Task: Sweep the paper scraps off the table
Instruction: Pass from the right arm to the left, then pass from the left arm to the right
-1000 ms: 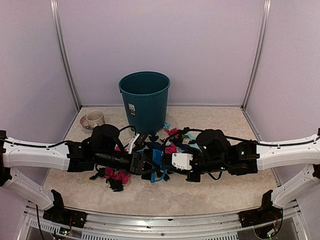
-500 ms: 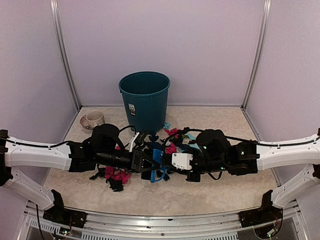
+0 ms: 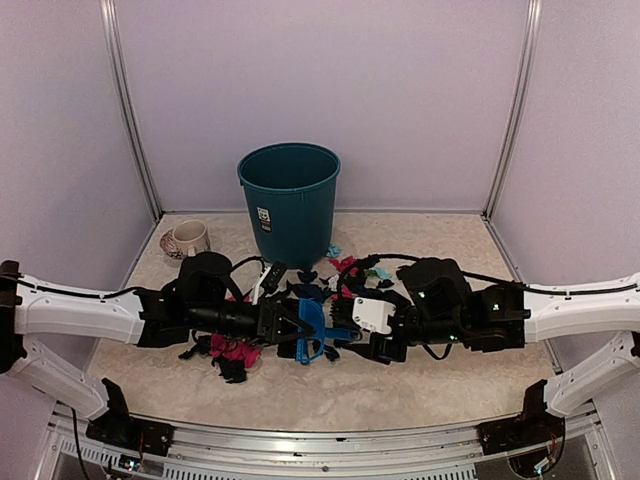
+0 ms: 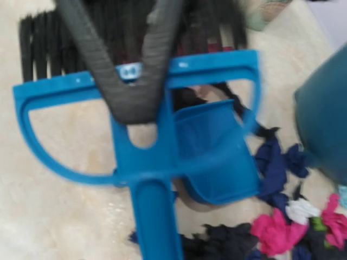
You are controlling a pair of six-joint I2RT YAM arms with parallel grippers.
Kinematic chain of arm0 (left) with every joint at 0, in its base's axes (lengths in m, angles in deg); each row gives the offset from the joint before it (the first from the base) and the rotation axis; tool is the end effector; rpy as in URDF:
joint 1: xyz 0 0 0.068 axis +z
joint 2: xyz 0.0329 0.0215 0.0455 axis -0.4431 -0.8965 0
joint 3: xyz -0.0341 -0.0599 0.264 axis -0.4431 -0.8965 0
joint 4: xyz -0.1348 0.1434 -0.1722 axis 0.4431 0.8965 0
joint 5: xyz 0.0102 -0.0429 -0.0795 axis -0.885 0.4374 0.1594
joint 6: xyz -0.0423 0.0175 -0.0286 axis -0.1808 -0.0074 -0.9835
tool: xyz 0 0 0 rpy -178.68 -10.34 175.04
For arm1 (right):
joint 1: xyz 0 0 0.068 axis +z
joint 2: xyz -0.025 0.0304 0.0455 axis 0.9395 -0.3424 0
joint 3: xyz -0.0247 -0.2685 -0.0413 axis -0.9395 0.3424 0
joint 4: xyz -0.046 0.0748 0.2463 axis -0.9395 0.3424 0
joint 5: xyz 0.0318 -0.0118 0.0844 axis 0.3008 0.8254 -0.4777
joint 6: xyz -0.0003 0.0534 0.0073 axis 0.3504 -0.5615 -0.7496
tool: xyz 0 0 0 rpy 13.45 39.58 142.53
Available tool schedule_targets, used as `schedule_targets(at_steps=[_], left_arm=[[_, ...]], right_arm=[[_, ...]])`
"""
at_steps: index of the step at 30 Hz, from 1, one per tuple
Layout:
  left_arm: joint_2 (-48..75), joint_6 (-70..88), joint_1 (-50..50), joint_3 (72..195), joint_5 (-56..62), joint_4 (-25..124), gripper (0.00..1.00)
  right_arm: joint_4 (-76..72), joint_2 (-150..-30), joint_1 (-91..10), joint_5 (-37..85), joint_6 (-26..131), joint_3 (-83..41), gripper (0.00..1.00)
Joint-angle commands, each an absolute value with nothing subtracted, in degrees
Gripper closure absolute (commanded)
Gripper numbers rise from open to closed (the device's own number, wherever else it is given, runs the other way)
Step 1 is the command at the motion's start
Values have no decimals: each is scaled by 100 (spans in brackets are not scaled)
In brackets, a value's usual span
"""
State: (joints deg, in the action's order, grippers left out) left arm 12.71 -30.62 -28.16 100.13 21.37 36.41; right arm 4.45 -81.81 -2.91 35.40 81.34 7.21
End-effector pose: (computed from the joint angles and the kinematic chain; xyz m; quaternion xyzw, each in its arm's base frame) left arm 0.1533 -0.2419 0.2260 0.1458 0.8074 -0.5451 0.1723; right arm 0.1121 0.2588 0.2573 -0.6001 0.6358 0.1583 0.4589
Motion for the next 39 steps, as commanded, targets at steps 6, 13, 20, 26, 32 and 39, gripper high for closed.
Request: schedule_targets(at_steps=[6,13,20,26,32,39], left_arm=[[1718,-3067,-2473,9547,2297,2902,100],[2008,-2921,-2297,9225,2332,2460,100],[2215,-2957,-2301,8980,2657,1515,100],[2416,-2962,-2350,8865,2772,928,100],[2390,-2999,-2396,8888,2818,680,100],[2320,-2990,-2486,8896,2834,550,100]], right_arm=[[103,-7229,-860,3776,6388,1107,26],[-300,-6986,-1357,2876,4483,1291,27],[-1332,-7068,-1844,1186,2754,1576,29],[-2667,-7491,-1848,312,1695,1779,30],[-4364,-8006,-1801,-303,969,1946,32],[-5137,-8565,-1671,-435,639,1775,35]])
